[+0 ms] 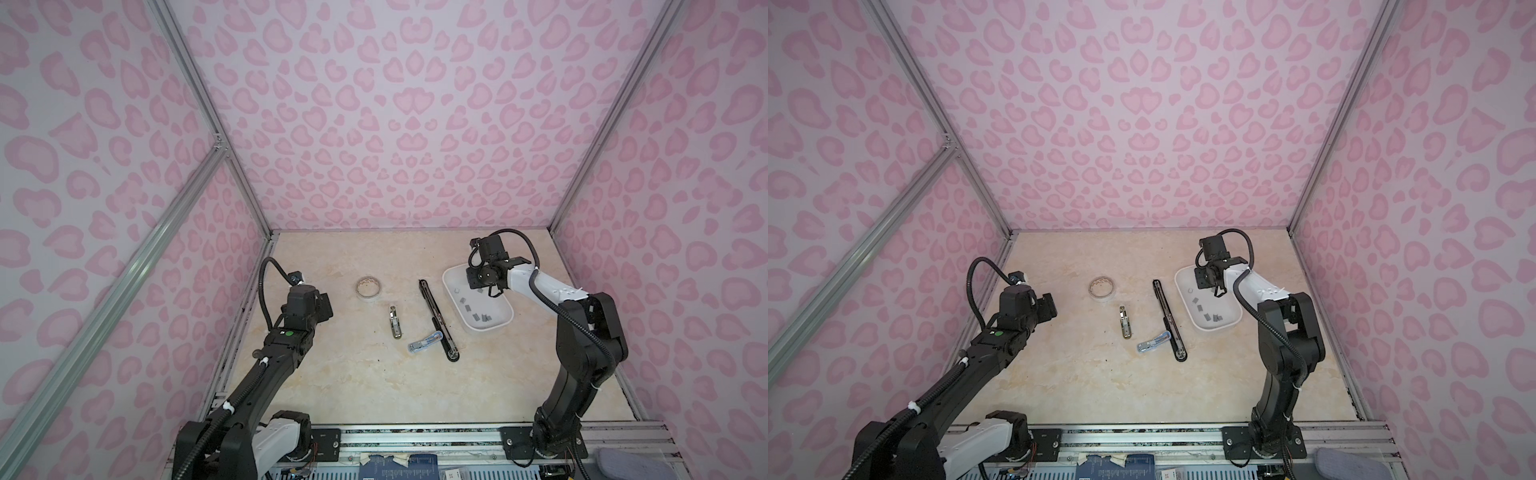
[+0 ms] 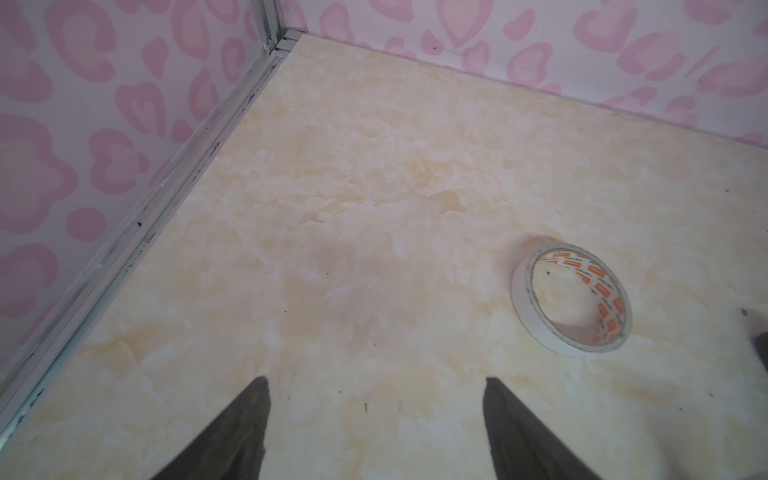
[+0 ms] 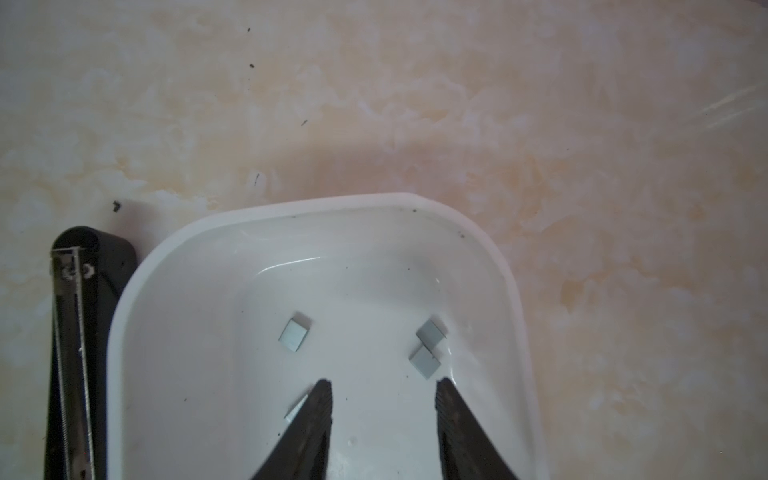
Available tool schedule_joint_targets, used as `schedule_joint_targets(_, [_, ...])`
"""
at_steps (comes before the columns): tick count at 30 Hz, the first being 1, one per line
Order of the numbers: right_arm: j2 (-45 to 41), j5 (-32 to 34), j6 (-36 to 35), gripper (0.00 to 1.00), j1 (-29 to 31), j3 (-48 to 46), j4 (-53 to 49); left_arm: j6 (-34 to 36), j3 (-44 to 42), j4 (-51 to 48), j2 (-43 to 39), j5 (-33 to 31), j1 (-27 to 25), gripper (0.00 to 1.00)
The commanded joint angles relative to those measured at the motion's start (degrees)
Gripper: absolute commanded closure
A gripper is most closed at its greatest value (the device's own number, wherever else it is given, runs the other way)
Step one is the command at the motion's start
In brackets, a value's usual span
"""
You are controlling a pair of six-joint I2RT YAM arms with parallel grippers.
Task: Load the staples into the stapler
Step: 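Lower the right gripper into the white tray toward a grey staple strip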
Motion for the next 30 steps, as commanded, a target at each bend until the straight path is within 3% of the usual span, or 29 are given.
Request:
schedule_joint_targets(1, [1.46,-2.86,-2.53,0.57,-0.07,1.68,-0.79,2.15,1.19,4.86,2.47,2.33,1.38,0.19])
schedule_joint_targets(8, [8.1,-4.0,1.04,0.59,0.76,7.33,-4.44,3.17,3.49,5.42,7.26,4.64,2.33,0.24])
schedule_joint_targets(15, [10.79,-4.75,1.94,0.53,2.75,8.74,-5.54,3.54,0.98,7.7,5.29,5.0,2.41,0.24])
schedule_joint_targets(30, [12.72,2.33,3.27,0.55,4.23,8.52,-7.72,3.69,-2.72,10.85,2.74,6.71,2.42,0.25])
